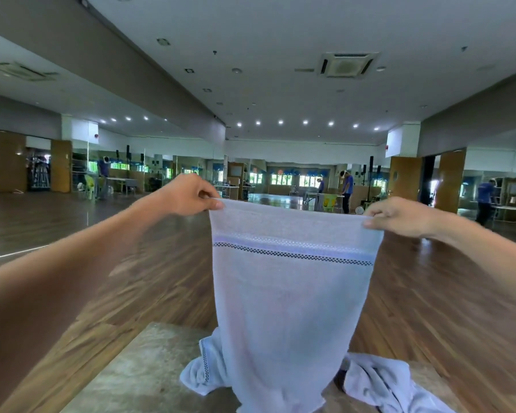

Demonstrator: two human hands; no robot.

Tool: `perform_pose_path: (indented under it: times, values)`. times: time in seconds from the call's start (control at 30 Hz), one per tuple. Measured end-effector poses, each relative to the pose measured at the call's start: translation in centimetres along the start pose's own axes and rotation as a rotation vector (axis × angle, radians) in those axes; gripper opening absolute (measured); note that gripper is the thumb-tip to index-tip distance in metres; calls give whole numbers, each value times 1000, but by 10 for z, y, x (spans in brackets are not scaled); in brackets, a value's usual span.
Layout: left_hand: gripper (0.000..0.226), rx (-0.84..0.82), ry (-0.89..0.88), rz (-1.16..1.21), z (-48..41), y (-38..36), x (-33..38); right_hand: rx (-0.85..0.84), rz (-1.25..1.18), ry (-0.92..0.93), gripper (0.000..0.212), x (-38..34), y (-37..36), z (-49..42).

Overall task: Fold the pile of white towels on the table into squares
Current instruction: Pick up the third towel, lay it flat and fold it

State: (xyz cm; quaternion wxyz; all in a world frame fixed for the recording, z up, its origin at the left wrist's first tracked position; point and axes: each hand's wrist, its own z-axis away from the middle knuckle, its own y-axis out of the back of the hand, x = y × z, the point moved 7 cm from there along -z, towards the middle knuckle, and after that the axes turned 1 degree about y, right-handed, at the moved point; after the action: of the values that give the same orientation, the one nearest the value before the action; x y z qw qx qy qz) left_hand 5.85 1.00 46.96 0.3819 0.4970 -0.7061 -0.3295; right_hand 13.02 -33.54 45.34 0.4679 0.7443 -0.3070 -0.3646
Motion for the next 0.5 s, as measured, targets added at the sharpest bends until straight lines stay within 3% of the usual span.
perform_pose_path:
  times: [0.27,0.5]
  values:
    - [19,197,15,1,-19,99,28,277,127,4,25,-40,108,-1]
    - [16,196,11,38,-18,129,34,298,76,53,18,-67,138,11]
